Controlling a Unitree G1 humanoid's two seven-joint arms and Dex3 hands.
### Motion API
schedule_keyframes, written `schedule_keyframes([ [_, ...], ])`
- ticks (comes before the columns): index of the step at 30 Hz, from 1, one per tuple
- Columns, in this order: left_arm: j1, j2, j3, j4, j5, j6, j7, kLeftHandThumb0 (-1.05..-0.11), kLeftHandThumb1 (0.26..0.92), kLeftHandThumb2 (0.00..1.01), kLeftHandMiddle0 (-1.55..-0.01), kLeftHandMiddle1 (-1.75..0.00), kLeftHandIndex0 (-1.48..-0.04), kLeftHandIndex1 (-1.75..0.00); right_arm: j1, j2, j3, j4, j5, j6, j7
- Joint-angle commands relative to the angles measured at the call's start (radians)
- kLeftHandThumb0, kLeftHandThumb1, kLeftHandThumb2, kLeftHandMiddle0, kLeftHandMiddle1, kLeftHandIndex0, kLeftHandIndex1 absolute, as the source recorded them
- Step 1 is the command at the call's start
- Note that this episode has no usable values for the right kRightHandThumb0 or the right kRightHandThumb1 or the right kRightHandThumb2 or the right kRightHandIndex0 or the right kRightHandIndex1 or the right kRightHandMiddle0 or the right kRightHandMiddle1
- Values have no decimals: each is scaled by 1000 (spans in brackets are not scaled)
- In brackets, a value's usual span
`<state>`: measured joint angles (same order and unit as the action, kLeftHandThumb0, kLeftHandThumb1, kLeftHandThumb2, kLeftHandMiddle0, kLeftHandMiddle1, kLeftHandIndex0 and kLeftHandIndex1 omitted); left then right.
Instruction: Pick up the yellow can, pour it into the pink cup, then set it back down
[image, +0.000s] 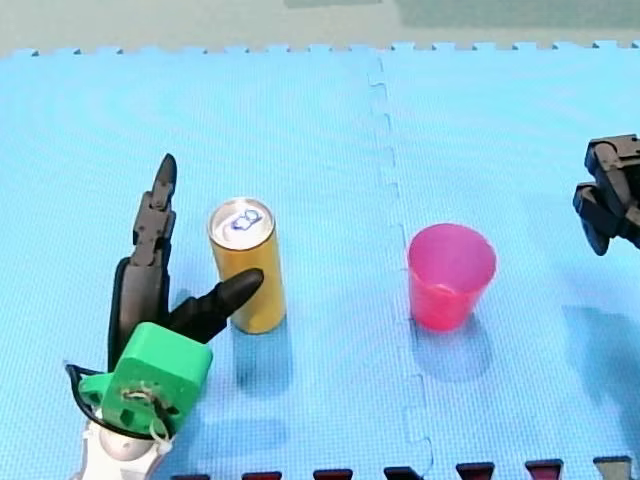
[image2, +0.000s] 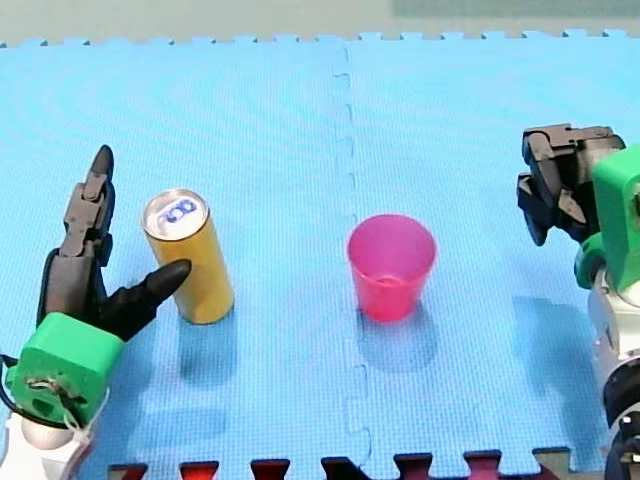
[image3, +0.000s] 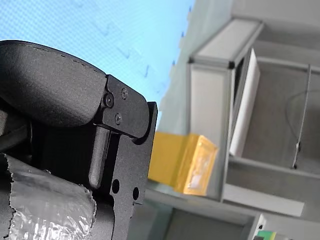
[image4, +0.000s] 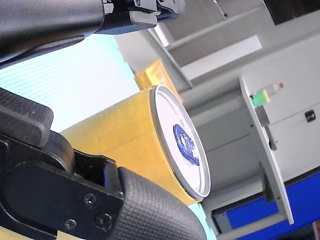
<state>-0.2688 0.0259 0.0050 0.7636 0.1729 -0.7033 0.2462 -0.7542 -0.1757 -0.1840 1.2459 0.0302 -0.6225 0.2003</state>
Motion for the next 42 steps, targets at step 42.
schedule_keyframes([
  [42,-99,-49,99,230,-239,3,-283,-918,671,0,-156,-11,-135,-5,-12,3,-20,0,26,10,33],
])
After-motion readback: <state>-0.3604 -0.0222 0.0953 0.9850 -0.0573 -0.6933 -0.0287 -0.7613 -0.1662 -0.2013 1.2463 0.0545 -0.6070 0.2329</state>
